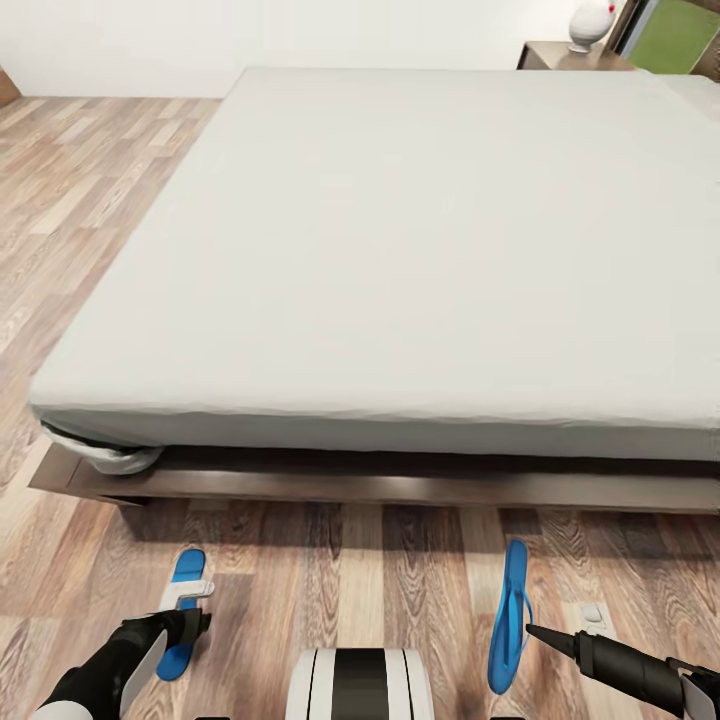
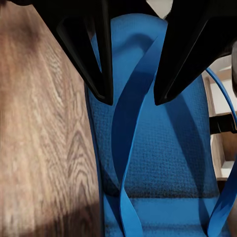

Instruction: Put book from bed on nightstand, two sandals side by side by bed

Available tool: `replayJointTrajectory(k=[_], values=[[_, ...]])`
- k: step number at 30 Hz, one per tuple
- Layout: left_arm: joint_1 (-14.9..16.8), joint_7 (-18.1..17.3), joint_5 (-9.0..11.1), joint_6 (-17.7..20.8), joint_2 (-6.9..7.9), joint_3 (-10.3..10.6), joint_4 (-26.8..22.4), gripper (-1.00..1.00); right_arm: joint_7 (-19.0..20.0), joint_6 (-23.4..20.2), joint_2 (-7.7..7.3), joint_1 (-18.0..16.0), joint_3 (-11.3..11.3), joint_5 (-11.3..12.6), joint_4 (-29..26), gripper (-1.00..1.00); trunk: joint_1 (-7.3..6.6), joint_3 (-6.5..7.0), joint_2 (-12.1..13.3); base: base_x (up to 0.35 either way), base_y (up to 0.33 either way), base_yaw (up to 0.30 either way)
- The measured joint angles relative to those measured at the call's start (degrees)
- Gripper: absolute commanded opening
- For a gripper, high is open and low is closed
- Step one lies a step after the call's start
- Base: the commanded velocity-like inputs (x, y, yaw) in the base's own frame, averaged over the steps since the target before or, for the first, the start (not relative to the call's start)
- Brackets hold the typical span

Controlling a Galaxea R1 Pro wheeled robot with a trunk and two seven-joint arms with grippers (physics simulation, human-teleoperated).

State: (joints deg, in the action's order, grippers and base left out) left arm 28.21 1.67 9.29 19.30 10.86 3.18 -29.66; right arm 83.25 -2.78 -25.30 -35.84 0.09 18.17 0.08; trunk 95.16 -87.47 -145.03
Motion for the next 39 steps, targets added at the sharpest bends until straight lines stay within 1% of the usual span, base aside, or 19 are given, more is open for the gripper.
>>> replayJointTrajectory(k=[12,14,15,17,18,20,22,23,25,26,27,28,29,30,34,35,37,38,39], values=[[0.0,-0.13,0.08,-0.02,0.03,-0.11,-0.03,1.0,0.0,0.0,0.0,0.0,0.0,0.01,0.0,-1.0,-0.31,2.66,0.16,0.0,0.0,0.0],[0.0,-0.66,0.24,0.0,0.29,-0.26,-0.03,1.0,0.0,-0.01,0.0,0.0,0.07,0.0,0.0,-1.0,-0.31,2.67,0.16,0.0,0.0,0.0],[0.0,-1.54,0.31,0.01,0.57,-0.34,-0.04,1.0,0.0,-0.01,0.0,0.0,0.06,-0.01,0.0,-1.0,-0.31,2.67,0.16,0.0,0.0,0.0],[0.0,-5.37,0.29,-0.02,2.51,-0.52,-0.49,1.0,0.0,-0.01,0.0,0.0,0.08,-0.02,0.0,-1.0,-0.31,2.67,0.16,0.0,0.0,0.0],[0.01,-7.59,0.3,0.01,3.99,-0.72,-1.62,1.0,0.0,0.01,0.0,0.0,0.07,-0.01,0.0,-1.0,-0.31,2.67,0.16,0.0,0.0,0.0],[0.01,-9.09,0.41,0.06,5.45,-1.26,-2.94,1.0,0.0,0.0,0.0,0.0,0.06,-0.03,0.0,-1.0,-0.31,2.67,0.16,0.0,0.0,0.0],[0.01,-10.01,0.84,0.05,6.95,-3.04,-3.91,1.0,0.0,-0.01,0.0,0.0,0.06,-0.02,0.0,-1.0,-0.31,2.67,0.16,0.0,0.0,0.0],[0.01,-10.17,1.35,0.02,7.65,-4.53,-4.16,1.0,0.0,-0.01,0.0,0.0,0.06,-0.01,0.0,-1.0,-0.31,2.67,0.16,0.0,0.0,0.0],[0.01,-10.62,2.32,-0.03,8.89,-8.58,-4.54,1.0,0.0,0.0,0.0,0.0,0.06,-0.01,0.0,-1.0,-0.31,2.67,0.16,0.0,0.0,0.0],[0.0,-10.93,2.55,-0.02,9.16,-9.65,-4.68,1.0,0.0,0.0,0.0,0.0,0.05,-0.01,0.0,-1.0,-0.31,2.67,0.16,0.0,0.0,0.0],[0.0,-11.96,2.81,-0.02,9.54,-11.49,-4.93,1.0,0.0,0.0,0.0,0.0,0.05,0.0,0.0,-1.0,-0.31,2.67,0.16,0.0,0.0,0.0],[0.0,-15.05,2.94,-0.04,9.91,-13.68,-5.14,1.0,-0.01,0.01,0.0,0.0,0.05,0.0,0.0,-1.0,-0.31,2.67,0.16,0.0,0.0,0.0],[-0.01,-16.38,2.95,-0.06,10.0,-14.25,-5.18,1.0,-0.01,0.01,0.0,0.0,0.05,0.0,0.0,-1.0,-0.31,2.67,0.16,0.0,0.0,0.0],[-0.01,-19.01,2.94,-0.07,10.14,-14.99,-5.23,1.0,-0.01,0.01,0.0,0.0,0.05,0.01,0.0,-1.0,-0.31,2.67,0.16,0.0,0.0,0.0],[-0.02,-28.35,2.98,-0.05,11.22,-15.98,-5.18,1.0,0.0,0.0,0.0,0.0,0.05,-0.01,0.0,-1.0,-0.31,2.67,0.16,0.0,0.0,0.0],[-0.02,-32.18,3.04,-0.04,11.67,-16.1,-5.01,1.0,-0.02,-0.01,0.0,0.0,0.05,-0.02,0.0,-1.0,-0.31,2.67,0.16,0.0,0.0,0.0],[-0.09,-44.6,3.02,-0.18,12.89,-16.26,-3.0,1.0,-0.06,-0.01,0.0,0.0,0.05,-0.03,0.0,-1.0,-0.31,2.67,0.16,0.0,0.0,0.0],[-0.29,-49.66,2.92,-0.48,13.27,-16.27,-1.06,1.0,-0.07,-0.01,0.0,0.0,0.06,-0.01,0.0,-1.0,-0.3,2.66,0.16,0.0,0.0,0.0],[-0.52,-52.84,2.87,-1.88,13.43,-16.13,0.8,1.0,-0.08,0.02,0.0,0.0,0.05,-0.02,0.0,-1.0,-0.3,2.66,0.16,0.0,0.0,0.0]])
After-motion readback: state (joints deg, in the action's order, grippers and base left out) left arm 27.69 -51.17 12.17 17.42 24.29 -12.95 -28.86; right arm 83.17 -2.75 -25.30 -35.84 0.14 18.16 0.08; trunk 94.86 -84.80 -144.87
